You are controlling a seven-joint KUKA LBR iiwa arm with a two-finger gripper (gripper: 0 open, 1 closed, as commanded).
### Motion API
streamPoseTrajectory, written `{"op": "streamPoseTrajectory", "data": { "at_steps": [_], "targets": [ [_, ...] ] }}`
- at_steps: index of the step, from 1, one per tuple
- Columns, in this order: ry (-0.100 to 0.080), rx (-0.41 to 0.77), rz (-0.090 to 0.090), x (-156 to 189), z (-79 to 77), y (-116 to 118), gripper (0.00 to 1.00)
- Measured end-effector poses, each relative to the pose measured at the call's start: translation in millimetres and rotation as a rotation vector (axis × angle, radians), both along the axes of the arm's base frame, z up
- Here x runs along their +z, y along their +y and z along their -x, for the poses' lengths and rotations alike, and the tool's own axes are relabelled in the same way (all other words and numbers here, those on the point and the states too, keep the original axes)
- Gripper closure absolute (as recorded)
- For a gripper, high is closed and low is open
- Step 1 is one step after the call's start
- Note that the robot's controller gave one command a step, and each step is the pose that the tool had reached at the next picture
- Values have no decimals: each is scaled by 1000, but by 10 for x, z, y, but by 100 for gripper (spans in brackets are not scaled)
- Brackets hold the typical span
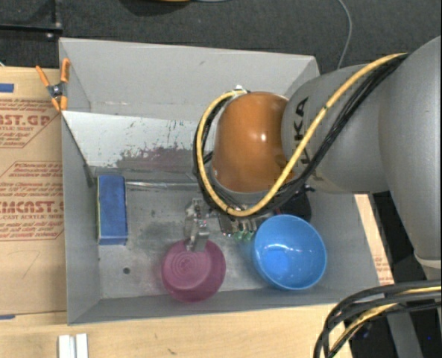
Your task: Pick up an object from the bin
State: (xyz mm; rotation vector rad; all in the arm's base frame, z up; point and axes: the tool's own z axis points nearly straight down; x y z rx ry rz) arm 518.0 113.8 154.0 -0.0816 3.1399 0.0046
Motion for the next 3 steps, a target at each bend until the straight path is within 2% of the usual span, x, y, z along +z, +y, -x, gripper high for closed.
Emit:
{"op": "streamPoseTrajectory", "data": {
  "at_steps": [1, 2, 3],
  "targets": [
    [-6, -29, -3, 507, -18, 570, 100],
    [-6, -29, -3, 507, -18, 570, 100],
    [-20, -2, -7, -142, 247, 965, 100]
  ]
}}
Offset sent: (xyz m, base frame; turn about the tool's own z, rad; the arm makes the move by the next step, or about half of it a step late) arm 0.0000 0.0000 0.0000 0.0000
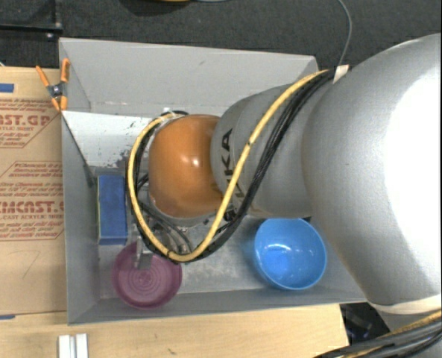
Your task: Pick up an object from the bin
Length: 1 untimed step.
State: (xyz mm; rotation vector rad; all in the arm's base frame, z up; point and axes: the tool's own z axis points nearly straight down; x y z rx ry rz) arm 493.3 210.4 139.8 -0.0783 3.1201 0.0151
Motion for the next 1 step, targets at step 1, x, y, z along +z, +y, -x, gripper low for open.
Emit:
{"op": "streamPoseTrajectory", "data": {
  "at_steps": [1],
  "targets": [
    [15, 0, 5, -142, 31, -38, 100]
  ]
}}
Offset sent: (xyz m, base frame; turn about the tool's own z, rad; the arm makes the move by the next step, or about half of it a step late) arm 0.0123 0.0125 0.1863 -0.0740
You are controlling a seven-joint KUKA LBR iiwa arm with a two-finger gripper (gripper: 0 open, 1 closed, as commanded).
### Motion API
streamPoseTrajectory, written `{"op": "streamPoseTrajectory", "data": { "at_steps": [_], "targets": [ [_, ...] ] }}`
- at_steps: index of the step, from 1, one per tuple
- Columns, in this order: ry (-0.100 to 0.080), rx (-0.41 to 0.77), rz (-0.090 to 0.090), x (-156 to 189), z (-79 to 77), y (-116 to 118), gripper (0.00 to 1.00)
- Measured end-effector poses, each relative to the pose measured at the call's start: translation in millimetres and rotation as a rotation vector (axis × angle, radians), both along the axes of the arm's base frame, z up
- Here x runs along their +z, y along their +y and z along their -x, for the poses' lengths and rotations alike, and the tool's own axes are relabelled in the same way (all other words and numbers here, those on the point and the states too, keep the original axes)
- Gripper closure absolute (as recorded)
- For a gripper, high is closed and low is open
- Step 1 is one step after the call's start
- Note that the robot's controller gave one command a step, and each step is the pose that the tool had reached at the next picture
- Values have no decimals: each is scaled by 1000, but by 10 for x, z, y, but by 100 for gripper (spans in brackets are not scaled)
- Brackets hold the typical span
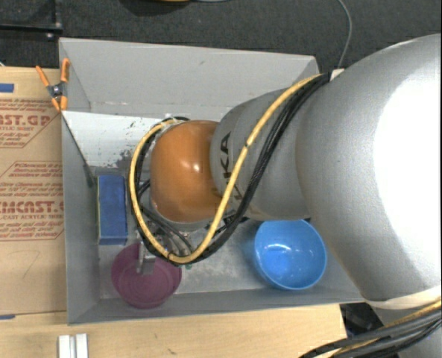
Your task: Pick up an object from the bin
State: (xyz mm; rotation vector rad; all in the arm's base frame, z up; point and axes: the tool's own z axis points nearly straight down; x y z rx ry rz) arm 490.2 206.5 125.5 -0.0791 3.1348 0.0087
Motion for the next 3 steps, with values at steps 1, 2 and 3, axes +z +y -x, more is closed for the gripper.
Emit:
{"op": "streamPoseTrajectory", "data": {
  "at_steps": [1, 2, 3],
  "targets": [
    [0, -2, 1, 55, -14, -31, 100],
    [-12, 85, -3, -28, -79, -3, 100],
    [-11, 28, -4, 1911, -530, -28, 100]
  ]
}}
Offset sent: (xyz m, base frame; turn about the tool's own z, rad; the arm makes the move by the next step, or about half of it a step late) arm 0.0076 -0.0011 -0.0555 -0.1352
